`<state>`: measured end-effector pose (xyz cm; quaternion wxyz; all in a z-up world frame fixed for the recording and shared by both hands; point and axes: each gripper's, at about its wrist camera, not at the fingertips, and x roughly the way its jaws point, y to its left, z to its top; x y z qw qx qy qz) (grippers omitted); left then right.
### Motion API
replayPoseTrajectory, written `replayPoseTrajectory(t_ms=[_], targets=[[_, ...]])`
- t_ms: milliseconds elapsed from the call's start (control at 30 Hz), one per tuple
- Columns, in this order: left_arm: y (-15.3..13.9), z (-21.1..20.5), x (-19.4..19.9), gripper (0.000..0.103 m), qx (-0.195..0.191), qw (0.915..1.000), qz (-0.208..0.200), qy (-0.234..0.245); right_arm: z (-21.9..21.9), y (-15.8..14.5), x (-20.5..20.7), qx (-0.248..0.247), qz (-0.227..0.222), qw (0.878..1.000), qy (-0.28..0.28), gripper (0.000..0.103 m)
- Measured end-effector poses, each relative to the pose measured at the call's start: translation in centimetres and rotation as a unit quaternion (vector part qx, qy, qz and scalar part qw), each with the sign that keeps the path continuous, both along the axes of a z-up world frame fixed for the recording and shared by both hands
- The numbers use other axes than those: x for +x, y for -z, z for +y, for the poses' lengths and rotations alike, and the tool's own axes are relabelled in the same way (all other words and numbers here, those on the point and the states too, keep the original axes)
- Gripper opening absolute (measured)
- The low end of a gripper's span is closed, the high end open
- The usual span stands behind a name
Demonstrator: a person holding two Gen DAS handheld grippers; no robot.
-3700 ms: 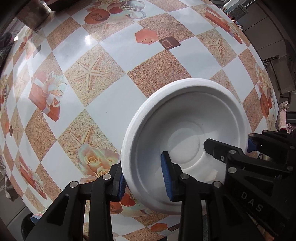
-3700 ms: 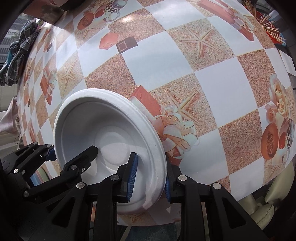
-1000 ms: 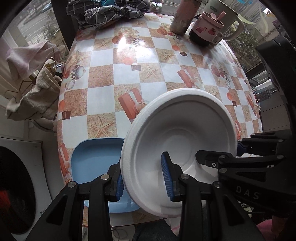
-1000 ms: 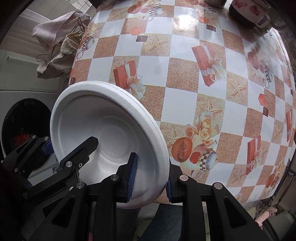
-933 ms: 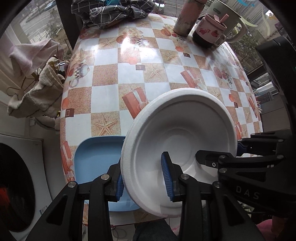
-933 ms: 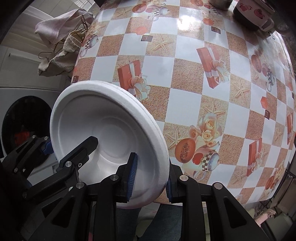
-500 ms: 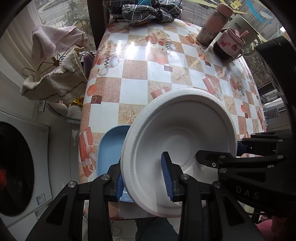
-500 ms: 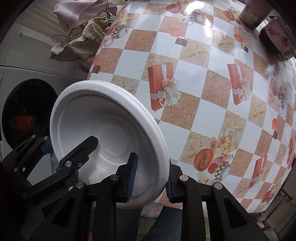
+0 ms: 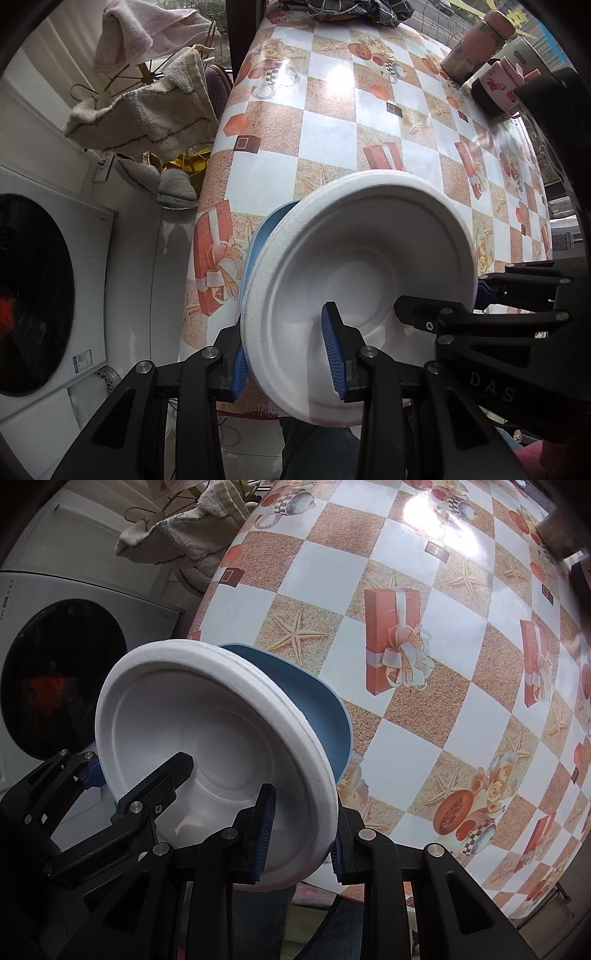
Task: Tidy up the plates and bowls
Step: 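Lower the bowl stack onto the blue plates and open both grippers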
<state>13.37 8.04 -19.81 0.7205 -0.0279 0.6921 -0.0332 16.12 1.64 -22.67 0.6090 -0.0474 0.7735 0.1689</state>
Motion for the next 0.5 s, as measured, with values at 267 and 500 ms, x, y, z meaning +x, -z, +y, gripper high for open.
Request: replayPoseTrajectory(t_ms=[267,500], targets=[[1.7,0.5,-0.1,0.038,0.0,0.9997,0.025,-0.003,1.0,1.8,0.2,-0.008,0.008,1.0,-0.006,0.029],[2.6,0.5,0.0,0.037,0.003,0.9994,0.034,-0.002,1.2,2.6,0.3,-0.009,0.012,1.0,0.0,0.029]])
